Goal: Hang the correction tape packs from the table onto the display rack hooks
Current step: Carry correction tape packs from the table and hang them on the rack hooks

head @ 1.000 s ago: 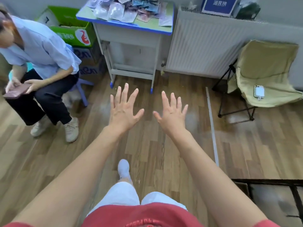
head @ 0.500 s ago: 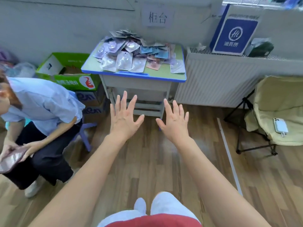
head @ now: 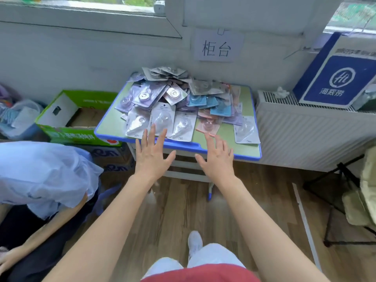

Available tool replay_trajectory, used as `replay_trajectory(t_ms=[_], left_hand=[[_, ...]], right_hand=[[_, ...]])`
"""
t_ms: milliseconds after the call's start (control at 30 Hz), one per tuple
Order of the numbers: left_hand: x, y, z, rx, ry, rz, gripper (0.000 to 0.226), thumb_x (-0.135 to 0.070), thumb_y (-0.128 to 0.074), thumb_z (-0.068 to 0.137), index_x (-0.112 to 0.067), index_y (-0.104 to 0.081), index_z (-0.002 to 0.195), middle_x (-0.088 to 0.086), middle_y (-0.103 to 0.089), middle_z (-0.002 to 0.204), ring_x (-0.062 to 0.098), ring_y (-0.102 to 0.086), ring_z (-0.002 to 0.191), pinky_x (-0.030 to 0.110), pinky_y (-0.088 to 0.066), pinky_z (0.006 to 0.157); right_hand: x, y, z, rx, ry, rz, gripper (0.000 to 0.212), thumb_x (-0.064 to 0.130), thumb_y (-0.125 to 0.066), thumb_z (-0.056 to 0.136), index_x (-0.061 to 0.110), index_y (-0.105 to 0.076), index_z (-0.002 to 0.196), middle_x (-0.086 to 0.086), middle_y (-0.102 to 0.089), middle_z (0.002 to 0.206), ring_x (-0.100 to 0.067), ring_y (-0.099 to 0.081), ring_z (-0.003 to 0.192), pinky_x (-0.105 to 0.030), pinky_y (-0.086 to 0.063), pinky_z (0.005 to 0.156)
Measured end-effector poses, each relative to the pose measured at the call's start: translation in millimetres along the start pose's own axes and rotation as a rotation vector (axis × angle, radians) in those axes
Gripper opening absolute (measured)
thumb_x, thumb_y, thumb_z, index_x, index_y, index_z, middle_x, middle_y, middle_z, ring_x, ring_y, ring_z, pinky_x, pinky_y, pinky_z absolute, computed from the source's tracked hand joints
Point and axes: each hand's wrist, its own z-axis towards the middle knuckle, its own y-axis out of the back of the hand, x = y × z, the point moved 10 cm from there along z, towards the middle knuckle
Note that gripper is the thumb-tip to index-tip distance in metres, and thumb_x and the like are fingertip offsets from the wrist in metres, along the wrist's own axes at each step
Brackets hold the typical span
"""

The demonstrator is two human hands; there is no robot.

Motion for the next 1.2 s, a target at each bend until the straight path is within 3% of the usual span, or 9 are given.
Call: replay_trajectory(t_ms=[367, 667, 867, 1033, 1200], left_hand=[[62.9, 2.5, 180.2, -0.009, 0.066, -0.055, 0.074, -0.043, -0.053, 0.093, -0.027, -0.012, 0.153, 0.005, 0.004, 0.161, 0.027, 0.004, 0.148, 0.042, -0.002, 0.118], [104.3, -28.1, 291.3, 0.181, 0.0, -0.048, 0.076, -0.048, -0.054, 0.092, -0.03, -0.011, 0.153, 0.006, 0.006, 0.161, 0.027, 0.005, 0.148, 0.045, -0.002, 0.118], [112.1, -45.4, 314.1, 0.262, -0.057, -0.111, 0.074, -0.045, -0.058, 0.09, -0.035, -0.016, 0.151, 0.006, 0.006, 0.161, 0.028, 0.001, 0.147, 0.041, -0.007, 0.116], [114.9, -50.7, 316.8, 0.253, -0.05, -0.178, 0.074, -0.043, -0.064, 0.086, -0.033, -0.027, 0.149, 0.008, -0.003, 0.161, 0.03, -0.008, 0.145, 0.043, -0.015, 0.117], [113.3, -44.9, 310.3, 0.207, -0.037, -0.142, 0.074, -0.041, -0.064, 0.086, -0.026, -0.028, 0.149, 0.012, -0.01, 0.159, 0.032, -0.013, 0.143, 0.042, -0.015, 0.117]], right_hand=[[50.7, -4.6, 193.5, 0.051, 0.031, -0.041, 0.074, 0.043, -0.046, 0.097, 0.025, -0.002, 0.154, -0.011, -0.002, 0.161, -0.031, -0.004, 0.147, -0.049, -0.003, 0.118], [97.7, -29.8, 302.5, 0.076, 0.0, -0.089, 0.081, 0.043, -0.058, 0.091, 0.023, -0.01, 0.153, -0.013, -0.003, 0.16, -0.031, -0.004, 0.147, -0.046, -0.006, 0.117], [109.0, -50.0, 339.4, 0.173, -0.019, -0.164, 0.086, 0.041, -0.063, 0.088, 0.025, -0.009, 0.153, -0.013, -0.001, 0.16, -0.035, -0.003, 0.147, -0.047, -0.003, 0.117], [109.1, -46.6, 340.7, 0.123, -0.041, -0.167, 0.081, 0.032, -0.065, 0.088, 0.025, -0.015, 0.151, -0.014, -0.006, 0.159, -0.035, -0.012, 0.144, -0.047, -0.015, 0.115], [93.1, -44.1, 319.4, 0.114, -0.118, -0.147, 0.082, 0.038, -0.063, 0.089, 0.024, -0.013, 0.152, -0.015, -0.009, 0.157, -0.035, -0.019, 0.139, -0.046, -0.022, 0.112]])
